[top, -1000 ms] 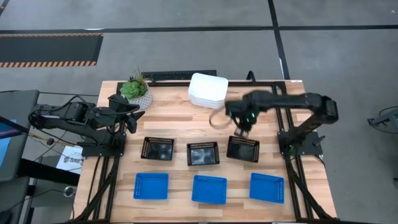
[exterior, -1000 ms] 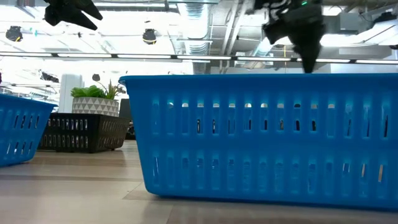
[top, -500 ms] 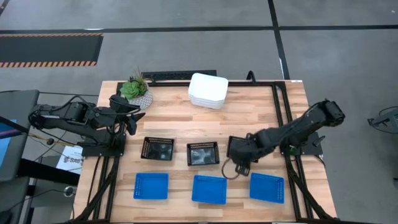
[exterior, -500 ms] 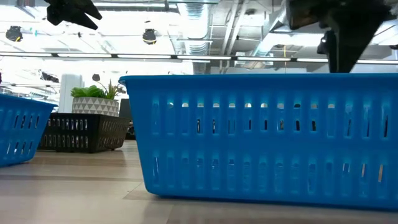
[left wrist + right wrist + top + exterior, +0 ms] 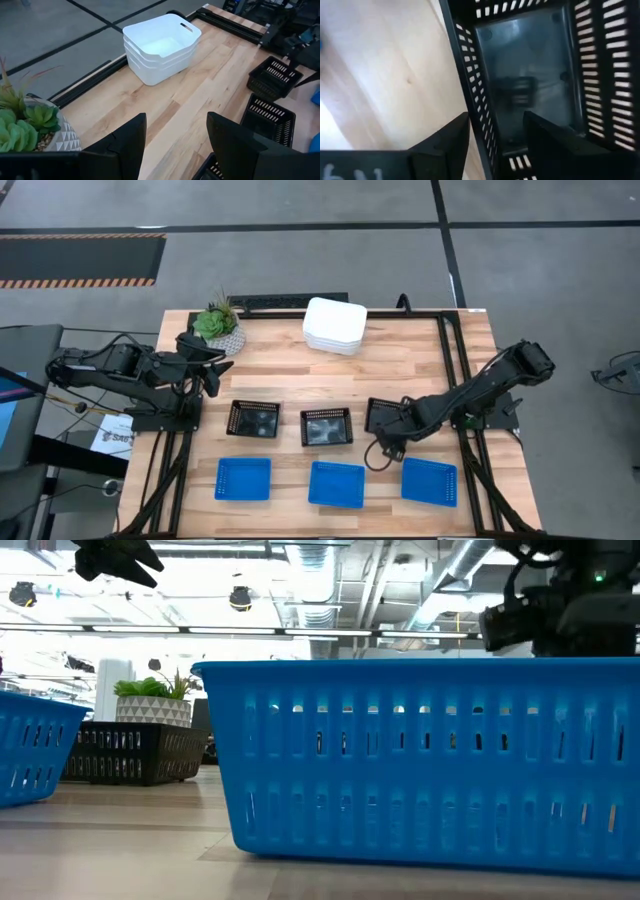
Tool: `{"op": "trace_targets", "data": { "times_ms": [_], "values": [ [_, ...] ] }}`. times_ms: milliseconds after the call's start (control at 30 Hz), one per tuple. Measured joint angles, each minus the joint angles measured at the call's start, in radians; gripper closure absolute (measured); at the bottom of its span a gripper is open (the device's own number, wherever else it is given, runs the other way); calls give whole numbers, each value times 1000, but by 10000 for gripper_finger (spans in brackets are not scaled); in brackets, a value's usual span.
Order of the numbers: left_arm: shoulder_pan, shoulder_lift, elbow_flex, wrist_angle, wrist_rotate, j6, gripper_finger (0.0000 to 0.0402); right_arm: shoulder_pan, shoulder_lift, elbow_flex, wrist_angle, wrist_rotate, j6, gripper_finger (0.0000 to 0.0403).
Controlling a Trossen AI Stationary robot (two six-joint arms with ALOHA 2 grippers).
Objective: Stack baskets by color
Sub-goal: Stack the right black bin on the middle black bin
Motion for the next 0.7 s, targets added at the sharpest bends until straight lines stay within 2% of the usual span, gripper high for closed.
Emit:
{"op": "trace_targets", "data": {
  "times_ms": [233, 567, 700],
  "values": [
    [0, 0, 0, 0, -1, 5, 204, 0, 0, -55, 52, 18, 18, 231],
    [0, 0, 0, -2, -4, 16, 204, -13, -1, -68, 81, 9, 0, 385],
    [0, 0, 0, -6, -5, 16, 204, -21, 0, -53, 108, 15, -12, 389]
  ]
}}
